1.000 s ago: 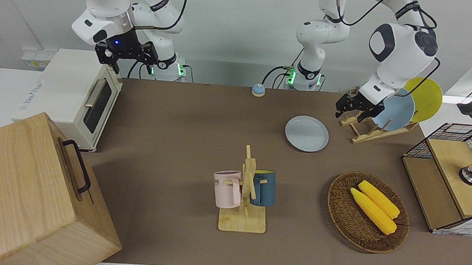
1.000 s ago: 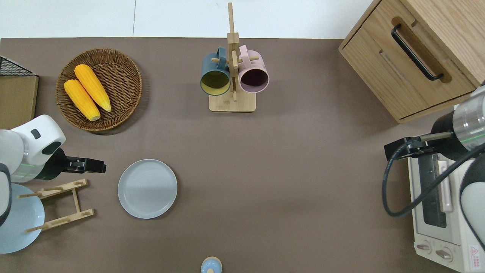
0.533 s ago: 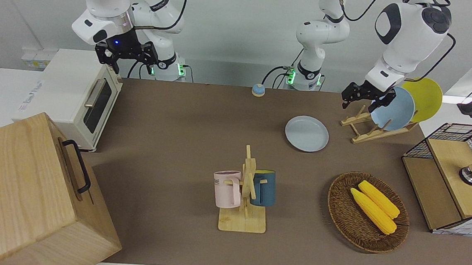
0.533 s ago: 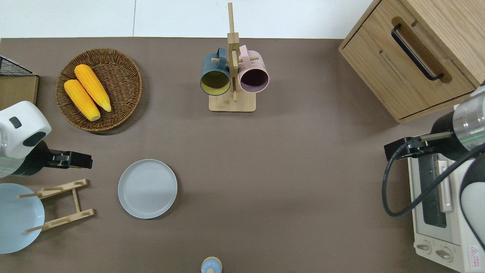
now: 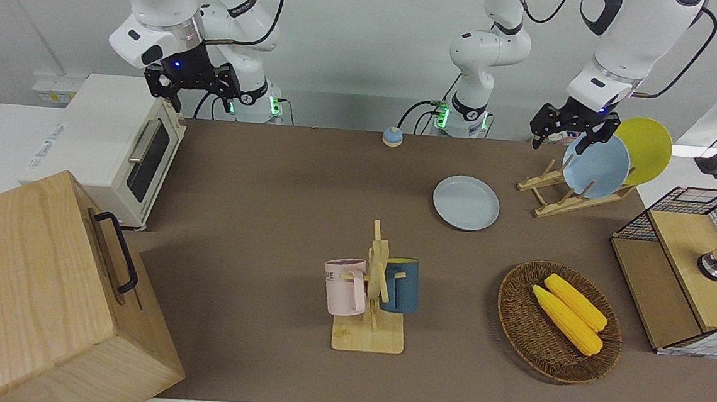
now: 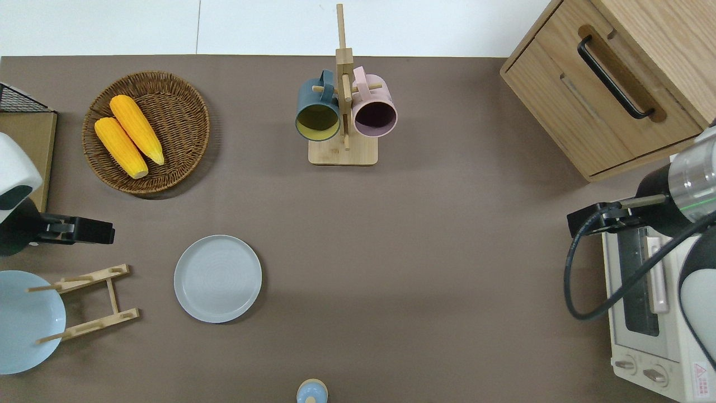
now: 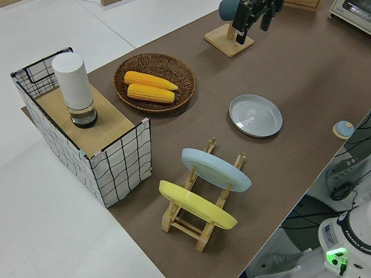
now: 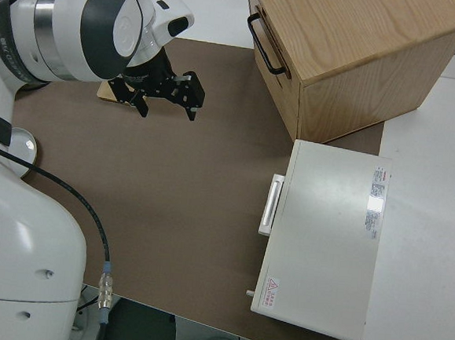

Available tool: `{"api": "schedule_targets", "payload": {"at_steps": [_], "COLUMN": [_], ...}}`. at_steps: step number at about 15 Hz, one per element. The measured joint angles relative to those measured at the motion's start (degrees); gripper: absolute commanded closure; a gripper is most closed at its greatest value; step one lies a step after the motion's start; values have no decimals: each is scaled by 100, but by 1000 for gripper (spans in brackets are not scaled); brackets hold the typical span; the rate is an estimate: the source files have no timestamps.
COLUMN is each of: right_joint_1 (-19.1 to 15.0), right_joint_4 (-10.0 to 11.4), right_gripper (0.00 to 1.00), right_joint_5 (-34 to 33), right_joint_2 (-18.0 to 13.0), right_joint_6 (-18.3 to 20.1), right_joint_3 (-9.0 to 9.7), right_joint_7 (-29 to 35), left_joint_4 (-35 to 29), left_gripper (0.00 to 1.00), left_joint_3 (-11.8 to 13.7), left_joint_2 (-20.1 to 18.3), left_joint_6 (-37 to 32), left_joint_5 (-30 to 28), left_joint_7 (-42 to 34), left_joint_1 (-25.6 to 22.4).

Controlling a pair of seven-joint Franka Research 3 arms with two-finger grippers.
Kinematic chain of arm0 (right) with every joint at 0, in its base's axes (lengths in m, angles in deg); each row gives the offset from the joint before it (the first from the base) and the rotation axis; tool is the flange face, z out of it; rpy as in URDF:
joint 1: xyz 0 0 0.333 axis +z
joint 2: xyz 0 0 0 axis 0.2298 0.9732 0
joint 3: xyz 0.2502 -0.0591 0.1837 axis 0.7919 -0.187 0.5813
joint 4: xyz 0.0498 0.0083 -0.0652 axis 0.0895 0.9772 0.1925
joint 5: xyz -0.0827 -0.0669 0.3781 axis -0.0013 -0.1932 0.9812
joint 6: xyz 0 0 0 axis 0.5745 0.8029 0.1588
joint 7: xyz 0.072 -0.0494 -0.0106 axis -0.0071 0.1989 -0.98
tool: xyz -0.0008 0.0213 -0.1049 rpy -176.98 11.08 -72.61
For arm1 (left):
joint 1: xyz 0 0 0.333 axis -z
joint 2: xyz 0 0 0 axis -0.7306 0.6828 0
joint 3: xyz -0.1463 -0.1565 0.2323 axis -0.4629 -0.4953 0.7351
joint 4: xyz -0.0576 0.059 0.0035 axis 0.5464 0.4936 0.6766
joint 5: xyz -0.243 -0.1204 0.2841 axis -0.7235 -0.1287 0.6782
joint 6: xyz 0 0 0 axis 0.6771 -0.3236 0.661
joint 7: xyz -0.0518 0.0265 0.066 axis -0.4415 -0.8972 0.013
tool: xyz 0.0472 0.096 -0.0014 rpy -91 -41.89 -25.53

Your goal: Pick gray plate from low plate rack and place it on table with left arm

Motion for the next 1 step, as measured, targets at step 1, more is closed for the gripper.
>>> {"api": "schedule_targets", "payload": {"at_steps": [1], "right_joint_1": [0], "right_joint_4": [0], "right_gripper": [17], "right_joint_5": [0], "right_joint_2": [0], "right_joint_6": [0], "right_joint_3": [0], "right_joint_7": [0], "left_joint_4": [35], "left_gripper": [7], "left_joint_3": [0], "left_joint_2": [1], "left_joint_6": [-35], "left_joint_5": [0], "left_joint_7": [26], "left_joint_1": [0]}}
